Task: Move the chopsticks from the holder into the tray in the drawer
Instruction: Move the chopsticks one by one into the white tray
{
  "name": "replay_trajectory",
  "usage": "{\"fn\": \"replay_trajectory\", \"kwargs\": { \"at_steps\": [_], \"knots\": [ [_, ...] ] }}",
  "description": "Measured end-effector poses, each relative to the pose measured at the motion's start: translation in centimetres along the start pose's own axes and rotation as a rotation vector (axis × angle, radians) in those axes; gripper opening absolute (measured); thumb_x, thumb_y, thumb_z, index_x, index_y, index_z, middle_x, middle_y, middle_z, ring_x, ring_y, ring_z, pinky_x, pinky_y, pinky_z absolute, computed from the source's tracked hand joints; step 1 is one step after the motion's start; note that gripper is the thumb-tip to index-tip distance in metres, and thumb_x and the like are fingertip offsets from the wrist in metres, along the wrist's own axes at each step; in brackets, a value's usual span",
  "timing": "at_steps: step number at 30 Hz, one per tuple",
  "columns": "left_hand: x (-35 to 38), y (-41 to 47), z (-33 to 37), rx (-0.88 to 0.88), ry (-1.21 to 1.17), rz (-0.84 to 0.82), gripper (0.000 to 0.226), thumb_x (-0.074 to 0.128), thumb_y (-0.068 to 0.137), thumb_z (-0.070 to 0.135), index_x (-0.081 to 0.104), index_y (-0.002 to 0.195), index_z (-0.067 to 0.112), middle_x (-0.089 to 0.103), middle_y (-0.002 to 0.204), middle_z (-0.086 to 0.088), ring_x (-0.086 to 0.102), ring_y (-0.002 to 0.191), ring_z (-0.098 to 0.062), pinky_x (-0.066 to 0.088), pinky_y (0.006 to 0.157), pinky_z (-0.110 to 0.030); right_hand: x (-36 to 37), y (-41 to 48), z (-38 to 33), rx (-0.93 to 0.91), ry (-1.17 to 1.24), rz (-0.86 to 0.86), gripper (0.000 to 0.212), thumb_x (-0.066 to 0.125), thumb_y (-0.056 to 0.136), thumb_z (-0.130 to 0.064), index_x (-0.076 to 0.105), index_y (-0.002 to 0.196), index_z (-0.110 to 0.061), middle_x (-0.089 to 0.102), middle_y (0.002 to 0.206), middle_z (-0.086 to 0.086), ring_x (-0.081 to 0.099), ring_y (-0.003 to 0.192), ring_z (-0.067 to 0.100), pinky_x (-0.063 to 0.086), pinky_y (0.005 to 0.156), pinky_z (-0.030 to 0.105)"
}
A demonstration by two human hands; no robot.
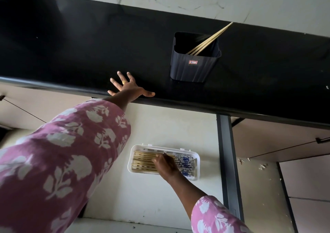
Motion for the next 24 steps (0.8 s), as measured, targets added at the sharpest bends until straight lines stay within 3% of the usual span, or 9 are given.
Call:
{"fn": "replay_trajectory", "kwargs": {
  "at_steps": [2,5,8,10,14,17,20,22,24],
  "knots": [
    [0.0,0.0,0.0,0.000,0.003,0.000,0.142,0.073,0.045,0.074,-0.013,0.148,0.028,-0.033,0.153,0.000,-0.029,0.138,-0.040,-0.004,0.103,-0.071,-0.3,0.3,-0.3,0.003,-0.010,0.003,0.028,0.040,0.094,-0.019,0.059,0.081,-0.002,0.064,0.106,0.024,0.059,0.102,0.030,0.036,0.075,0.029],
    [0.0,0.0,-0.1,0.001,0.001,0.003,0.141,0.073,0.045,0.074,-0.013,0.148,0.028,-0.032,0.153,0.000,-0.029,0.138,-0.040,-0.005,0.103,-0.070,-0.4,0.5,0.1,0.041,0.013,0.004,0.032,0.045,0.091,-0.022,0.044,0.061,-0.011,0.062,0.082,0.016,0.054,0.080,0.023,0.029,0.065,0.026],
    [-0.1,0.0,0.0,-0.008,0.002,0.003,0.141,0.074,0.046,0.073,-0.013,0.148,0.029,-0.032,0.153,0.001,-0.029,0.138,-0.039,-0.004,0.103,-0.070,-0.1,0.5,0.1,0.070,0.118,-0.057,0.035,0.043,0.092,-0.020,0.041,0.058,-0.014,0.066,0.095,0.020,0.060,0.093,0.029,0.039,0.072,0.030],
    [-0.1,-0.1,0.1,-0.013,0.004,0.000,0.140,0.074,0.047,0.073,-0.014,0.148,0.028,-0.032,0.153,0.000,-0.029,0.138,-0.040,-0.004,0.103,-0.070,-0.1,0.5,-0.1,0.046,0.109,-0.082,0.030,0.042,0.093,-0.017,0.051,0.064,-0.015,0.068,0.100,0.022,0.062,0.098,0.032,0.044,0.078,0.030],
    [-0.1,-0.3,0.2,-0.012,0.004,0.000,0.138,0.074,0.050,0.071,-0.014,0.148,0.027,-0.032,0.153,-0.001,-0.029,0.138,-0.040,-0.004,0.104,-0.070,-0.1,0.4,-0.1,0.029,0.060,-0.063,0.028,0.043,0.092,-0.015,0.061,0.072,-0.008,0.069,0.094,0.018,0.063,0.097,0.029,0.044,0.074,0.031],
    [-0.1,-0.3,0.2,-0.005,0.004,-0.004,0.138,0.074,0.051,0.071,-0.014,0.148,0.026,-0.032,0.153,-0.002,-0.029,0.137,-0.041,-0.004,0.104,-0.070,-0.6,0.3,0.4,-0.022,0.009,-0.004,0.030,0.045,0.089,-0.012,0.051,0.059,-0.014,0.066,0.074,0.008,0.066,0.088,0.028,0.040,0.067,0.026],
    [-0.1,-0.2,0.2,-0.006,0.005,-0.012,0.139,0.074,0.051,0.071,-0.014,0.148,0.026,-0.033,0.152,-0.003,-0.030,0.137,-0.042,-0.004,0.103,-0.071,-2.9,0.0,-0.6,-0.220,-0.137,0.145,0.009,0.066,0.076,-0.003,0.067,0.067,-0.004,0.069,0.075,0.014,0.067,0.073,0.029,0.053,0.059,0.029],
    [-0.1,-0.2,0.2,-0.013,0.006,-0.016,0.140,0.074,0.050,0.072,-0.015,0.148,0.026,-0.033,0.152,-0.003,-0.030,0.137,-0.042,-0.005,0.102,-0.071,-4.8,-0.7,-1.0,-0.338,-0.212,0.266,0.016,0.082,0.058,-0.002,0.068,0.058,-0.011,0.066,0.059,0.005,0.065,0.055,0.022,0.052,0.046,0.021],
    [-0.1,-0.2,0.1,-0.015,0.009,-0.021,0.141,0.073,0.048,0.073,-0.015,0.147,0.026,-0.033,0.152,-0.003,-0.030,0.136,-0.042,-0.004,0.102,-0.071,-7.1,-1.0,-1.3,-0.407,-0.265,0.410,0.024,0.086,0.053,-0.004,0.066,0.054,-0.016,0.062,0.054,-0.001,0.062,0.050,0.017,0.048,0.045,0.017]
  ]
}}
Point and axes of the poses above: each hand's wrist, its own y-axis towards the middle knuckle, its own x-axis out of the palm, z = x × y, the point moved 4 cm from there along y, towards the middle knuckle
